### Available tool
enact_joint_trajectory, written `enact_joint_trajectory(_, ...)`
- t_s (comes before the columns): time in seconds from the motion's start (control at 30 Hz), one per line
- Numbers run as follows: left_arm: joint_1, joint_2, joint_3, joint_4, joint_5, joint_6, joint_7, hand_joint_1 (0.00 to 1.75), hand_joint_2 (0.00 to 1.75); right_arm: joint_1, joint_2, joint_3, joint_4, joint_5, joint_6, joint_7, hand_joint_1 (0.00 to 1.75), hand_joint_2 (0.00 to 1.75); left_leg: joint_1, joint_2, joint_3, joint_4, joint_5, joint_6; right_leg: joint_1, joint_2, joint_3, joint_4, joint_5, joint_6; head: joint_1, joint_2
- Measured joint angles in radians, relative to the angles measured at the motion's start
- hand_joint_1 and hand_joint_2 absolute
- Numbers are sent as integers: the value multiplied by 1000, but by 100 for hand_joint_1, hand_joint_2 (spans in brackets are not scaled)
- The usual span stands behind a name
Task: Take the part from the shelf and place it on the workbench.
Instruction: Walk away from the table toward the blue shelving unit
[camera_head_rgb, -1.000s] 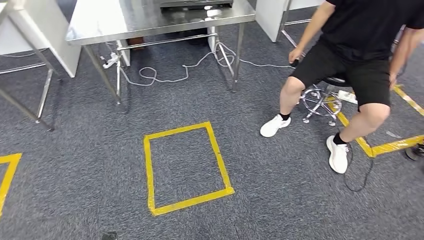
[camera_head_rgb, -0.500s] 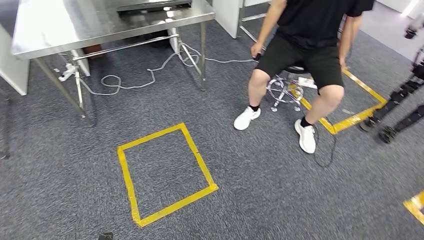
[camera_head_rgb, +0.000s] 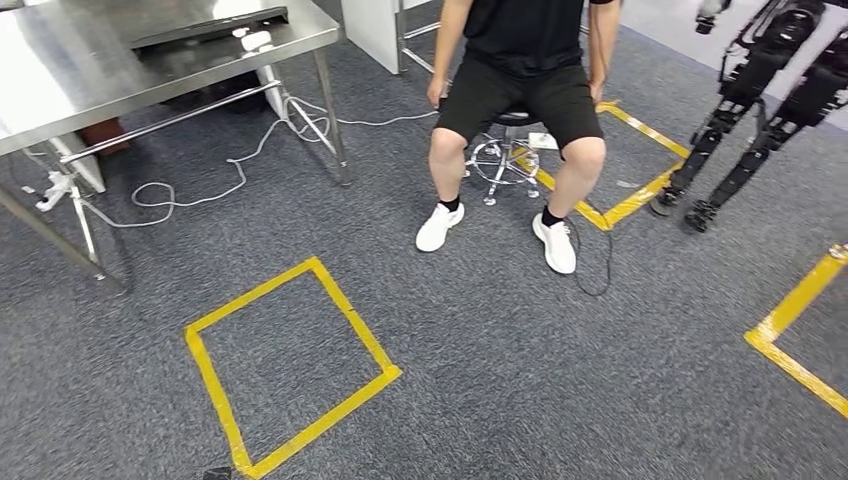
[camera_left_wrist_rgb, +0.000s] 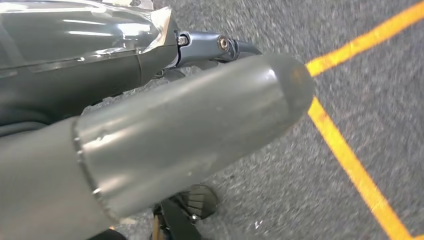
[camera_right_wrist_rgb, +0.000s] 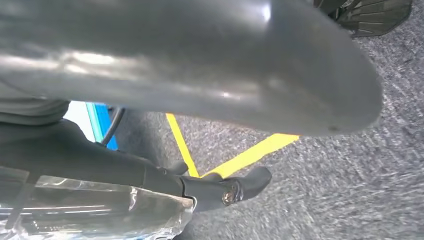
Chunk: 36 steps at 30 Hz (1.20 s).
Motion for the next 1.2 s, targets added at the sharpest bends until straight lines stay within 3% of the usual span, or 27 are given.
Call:
enact_joint_trajectory(0.03,1,0,0,1,-1,-6,3,0,0,1,1,1,0,-1,2,0,0,0,1,-4,-15,33,-5,0,2,13,-2,1,1,-1,0,0)
enact_joint_trajectory(0.07,2,0,-1,1,-4,-18,10,0,0,3,1,2,0,-4,7,1,0,0,2,-6,-13,26,11,0,3,27,-3,2,2,-1,0,0)
enact_joint_trajectory(0.13,1,2,-4,2,-10,-60,31,0,0,4,3,1,0,-16,27,5,0,0,7,-21,42,-87,81,3,2,54,-3,6,3,1,-1,0)
enact_joint_trajectory(0.17,1,3,-6,4,-15,-94,54,0,0,3,5,1,0,-25,46,10,0,0,10,-46,73,-152,107,4,5,66,-6,10,3,4,0,0)
enact_joint_trajectory(0.23,1,5,-16,8,-35,-190,142,0,0,1,8,1,0,-35,100,23,0,0,11,-81,104,-224,126,9,8,87,-16,15,7,15,0,0)
enact_joint_trajectory(0.27,2,6,-25,10,-48,-247,198,0,0,1,9,1,0,-36,134,30,0,0,7,-84,105,-228,123,13,7,97,-22,14,11,24,0,0)
enact_joint_trajectory(0.33,7,6,-46,13,-68,-346,281,0,0,2,11,1,1,-36,198,47,0,0,2,-59,104,-235,133,29,6,106,-35,15,16,39,1,0)
enact_joint_trajectory(0.4,13,5,-64,17,-78,-397,311,0,0,2,15,1,1,-34,241,61,0,0,2,-31,105,-247,144,47,8,63,-66,65,-11,40,6,0)
enact_joint_trajectory(0.47,19,4,-77,19,-83,-411,321,0,0,-1,20,1,1,-33,258,68,0,0,-1,-1,102,-250,147,55,7,11,-126,191,-72,33,15,0)
enact_joint_trajectory(0.53,23,5,-82,21,-86,-415,326,0,0,-1,23,1,1,-33,262,69,0,0,-4,30,99,-250,147,56,5,-1,-171,296,-111,38,18,0)
enact_joint_trajectory(0.57,24,6,-85,22,-87,-415,327,0,0,0,23,1,1,-33,263,69,0,0,-5,45,98,-250,147,55,4,-4,-164,298,-109,46,18,0)
enact_joint_trajectory(0.63,24,6,-91,23,-87,-416,328,0,0,1,23,1,1,-33,263,70,0,0,-5,69,100,-249,146,53,2,-26,-89,182,-71,64,18,0)
enact_joint_trajectory(0.67,24,6,-95,23,-87,-416,328,0,0,0,23,1,1,-33,264,70,0,0,-8,80,102,-248,145,49,3,-52,-45,108,-50,67,19,0)
enact_joint_trajectory(0.73,23,7,-100,23,-87,-416,329,0,0,-3,24,1,1,-33,265,70,0,0,-13,99,109,-247,140,36,8,-87,5,19,-27,56,17,0)
enact_joint_trajectory(0.77,22,7,-101,23,-87,-416,329,0,0,-3,24,1,1,-33,266,70,0,0,-15,108,112,-248,138,30,12,-90,5,11,-25,46,16,0)
enact_joint_trajectory(0.83,20,7,-103,23,-88,-416,329,0,0,-2,24,1,1,-33,267,70,0,0,-10,118,117,-248,134,16,10,-66,2,8,-19,28,13,0)
enact_joint_trajectory(0.9,19,6,-105,23,-87,-413,329,0,0,-2,24,1,1,-31,271,75,0,0,-3,76,105,-211,102,4,2,-44,6,4,-11,10,10,0)
enact_joint_trajectory(0.97,23,7,-105,24,-82,-402,323,0,0,-3,24,1,1,-25,282,91,0,0,1,15,56,-97,32,-1,2,-22,6,3,-6,-2,5,0)
enact_joint_trajectory(1.03,27,7,-105,24,-75,-394,309,0,0,-2,26,2,1,-15,293,114,0,0,2,-5,-4,25,-15,-3,8,5,3,4,-4,-7,4,0)
enact_joint_trajectory(1.07,28,7,-105,24,-73,-394,302,0,0,-1,27,2,2,-11,295,122,0,0,2,-7,-17,45,-10,-2,10,20,3,4,-3,-8,4,0)
enact_joint_trajectory(1.1,29,7,-105,25,-71,-394,295,0,0,-1,27,3,2,-8,294,129,0,0,3,-9,-12,24,16,-1,11,35,4,5,-3,-8,4,0)
enact_joint_trajectory(1.13,28,7,-105,25,-70,-395,288,0,0,-1,28,3,2,-6,292,133,0,0,3,-15,11,-32,55,2,12,50,6,6,-3,-8,4,0)
enact_joint_trajectory(1.2,27,8,-105,25,-69,-392,280,0,0,-3,29,3,2,-4,281,136,0,0,6,-64,68,-165,120,10,15,77,5,10,-3,-6,4,0)
